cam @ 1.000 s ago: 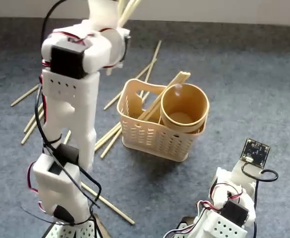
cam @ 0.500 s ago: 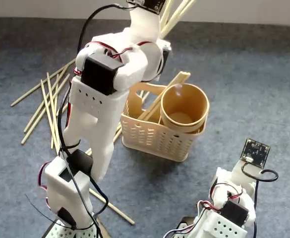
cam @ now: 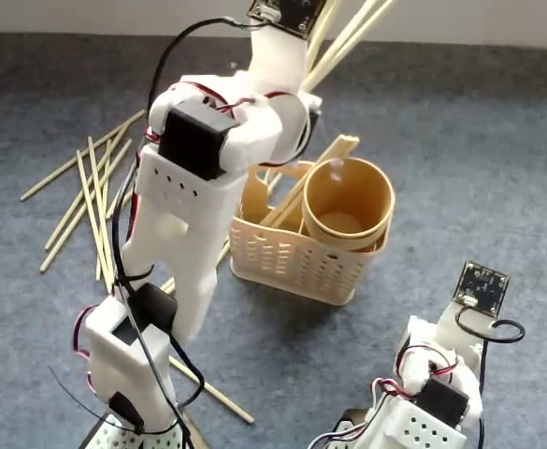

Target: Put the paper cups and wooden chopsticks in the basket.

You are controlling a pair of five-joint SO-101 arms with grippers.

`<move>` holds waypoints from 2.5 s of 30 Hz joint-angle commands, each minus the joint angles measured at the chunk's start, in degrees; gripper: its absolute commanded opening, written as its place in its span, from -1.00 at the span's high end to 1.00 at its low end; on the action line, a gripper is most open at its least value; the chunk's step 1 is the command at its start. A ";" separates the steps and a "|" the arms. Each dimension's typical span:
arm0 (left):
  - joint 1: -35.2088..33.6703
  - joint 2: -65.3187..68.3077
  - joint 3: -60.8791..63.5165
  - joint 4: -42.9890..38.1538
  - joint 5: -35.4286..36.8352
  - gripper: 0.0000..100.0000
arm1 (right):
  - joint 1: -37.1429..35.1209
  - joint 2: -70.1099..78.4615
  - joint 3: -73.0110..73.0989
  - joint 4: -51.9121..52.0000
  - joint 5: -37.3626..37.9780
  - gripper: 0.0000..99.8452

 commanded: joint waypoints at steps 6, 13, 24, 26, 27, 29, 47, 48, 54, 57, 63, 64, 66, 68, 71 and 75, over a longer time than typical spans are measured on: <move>3.12 -2.33 1.71 -0.09 -1.67 0.99 | -0.04 -0.22 8.57 0.40 0.35 0.89; 3.47 -4.18 -0.22 0.18 -4.31 0.99 | -0.04 -0.22 8.57 0.40 0.35 0.89; 3.03 -19.74 -1.19 0.79 -9.41 0.99 | -0.04 -0.22 8.57 0.40 0.35 0.89; 2.95 -24.57 -0.66 1.14 -10.11 0.99 | -0.04 -0.22 8.57 0.40 0.35 0.89; 2.68 -26.86 -0.66 1.85 -10.11 0.99 | -0.04 -0.22 8.57 0.40 0.35 0.89; 0.22 -31.43 1.19 2.29 -10.02 0.99 | -0.04 -0.22 8.57 0.40 0.35 0.89; -3.21 -60.53 74.59 -36.66 -12.13 0.99 | -0.04 -0.22 8.57 0.40 0.35 0.89; -3.12 -59.91 76.62 -40.09 -12.31 0.99 | -0.04 -0.22 8.57 0.40 0.35 0.89; -2.95 -51.91 82.86 -51.08 -12.22 0.99 | -0.04 -0.22 8.57 0.40 0.35 0.89; -2.68 -51.56 82.77 -52.84 -12.13 0.99 | -0.04 -0.22 8.57 0.40 0.35 0.89; -1.19 -51.56 78.37 -51.87 -12.13 0.99 | -0.04 -0.22 8.57 0.40 0.35 0.89; -1.19 -51.38 76.97 -51.69 -12.13 0.99 | -0.04 -0.22 8.57 0.40 0.35 0.89; -1.19 -51.12 74.77 -51.08 -12.04 0.99 | -0.04 -0.22 8.57 0.40 0.35 0.89; 0.04 -51.03 74.33 -50.90 -11.96 0.99 | -0.04 -0.22 8.57 0.40 0.35 0.89; 2.24 -51.03 75.91 -51.25 -11.43 0.99 | -0.04 -0.22 8.57 0.40 0.35 0.89; 3.82 -51.03 75.82 -53.27 -11.52 0.99 | -0.04 -0.22 8.57 0.40 0.35 0.89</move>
